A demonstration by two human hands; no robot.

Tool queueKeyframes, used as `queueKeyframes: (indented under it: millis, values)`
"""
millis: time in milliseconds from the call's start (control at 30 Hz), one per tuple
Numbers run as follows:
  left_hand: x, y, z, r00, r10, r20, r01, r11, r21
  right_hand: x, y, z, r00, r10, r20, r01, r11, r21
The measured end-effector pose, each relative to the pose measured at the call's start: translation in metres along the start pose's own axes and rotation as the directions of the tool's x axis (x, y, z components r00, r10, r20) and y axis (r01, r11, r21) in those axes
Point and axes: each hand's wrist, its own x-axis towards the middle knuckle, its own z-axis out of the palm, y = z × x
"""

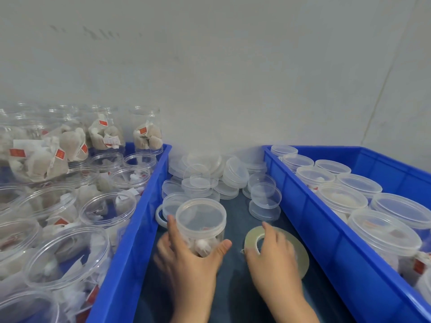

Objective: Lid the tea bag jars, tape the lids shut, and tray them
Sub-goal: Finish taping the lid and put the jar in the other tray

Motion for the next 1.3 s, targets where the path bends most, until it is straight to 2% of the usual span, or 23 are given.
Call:
queueKeyframes:
  millis: [33, 67, 100, 200, 267, 333, 400, 467, 500, 567, 600, 667, 733, 967, 1133, 1300]
  values:
    - [-0.002, -0.012, -0.007, 1.0, 0.023, -0.006, -0.023, 1.0, 0.016, 0.0, 0.003, 0.001, 0.996, 0.034, 0.077, -0.019, 0.984, -0.18]
    - [-0.007, -0.026, -0.008, 0.999, 0.043, -0.002, -0.043, 0.998, 0.048, 0.0, 0.005, 0.003, 0.989, 0.048, 0.137, -0.01, 0.964, -0.265]
    - [-0.005, -0.023, -0.004, 1.0, 0.013, 0.014, -0.012, 1.0, -0.023, 0.0, 0.005, 0.003, 0.986, 0.039, 0.162, 0.007, 0.962, -0.273]
    - [-0.002, -0.025, 0.005, 0.998, -0.034, 0.045, 0.041, 0.987, -0.153, 0.0, 0.004, -0.004, 0.994, 0.036, 0.102, -0.024, 0.994, -0.111]
    - [-0.003, -0.027, 0.003, 1.0, 0.001, -0.013, -0.002, 0.994, -0.109, -0.001, 0.001, -0.01, 0.996, 0.082, 0.023, -0.082, 0.996, 0.033]
    - [-0.003, -0.028, 0.005, 0.967, 0.177, -0.181, -0.183, 0.983, -0.015, -0.002, -0.004, -0.014, 0.995, 0.093, -0.043, -0.087, 0.988, 0.129]
    - [-0.016, -0.023, 0.006, 0.858, 0.44, -0.266, -0.452, 0.892, 0.018, -0.005, -0.008, -0.019, 0.99, 0.097, -0.103, -0.077, 0.98, 0.182]
    - [-0.029, -0.015, 0.006, 0.812, 0.572, -0.118, -0.577, 0.817, -0.003, -0.006, -0.009, -0.023, 0.983, 0.104, -0.152, -0.069, 0.973, 0.218]
    - [-0.032, -0.014, 0.008, 0.82, 0.573, -0.003, -0.573, 0.819, -0.024, -0.006, -0.009, -0.023, 0.982, 0.103, -0.158, -0.066, 0.972, 0.224]
    - [-0.039, -0.012, 0.015, 0.887, 0.421, 0.192, -0.42, 0.906, -0.048, -0.007, -0.01, -0.023, 0.985, 0.089, -0.149, -0.057, 0.976, 0.209]
    - [-0.04, -0.013, 0.017, 0.898, 0.368, 0.241, -0.365, 0.929, -0.057, -0.008, -0.011, -0.023, 0.986, 0.081, -0.143, -0.051, 0.978, 0.202]
    - [-0.036, -0.013, 0.017, 0.906, 0.363, 0.218, -0.347, 0.931, -0.111, -0.009, -0.011, -0.021, 0.987, 0.064, -0.146, -0.036, 0.982, 0.185]
    - [-0.032, -0.014, 0.016, 0.894, 0.417, 0.162, -0.398, 0.907, -0.142, -0.009, -0.01, -0.019, 0.986, 0.06, -0.153, -0.034, 0.985, 0.168]
    - [-0.033, -0.011, 0.012, 0.893, 0.415, 0.175, -0.4, 0.909, -0.116, -0.006, -0.008, -0.017, 0.984, 0.086, -0.155, -0.059, 0.984, 0.171]
    - [-0.029, -0.003, -0.001, 0.854, 0.465, 0.234, -0.471, 0.882, -0.031, -0.001, -0.004, -0.016, 0.975, 0.127, -0.181, -0.093, 0.978, 0.187]
    - [-0.031, 0.002, -0.007, 0.822, 0.481, 0.304, -0.529, 0.843, 0.099, 0.001, -0.002, -0.015, 0.976, 0.121, -0.18, -0.103, 0.989, 0.108]
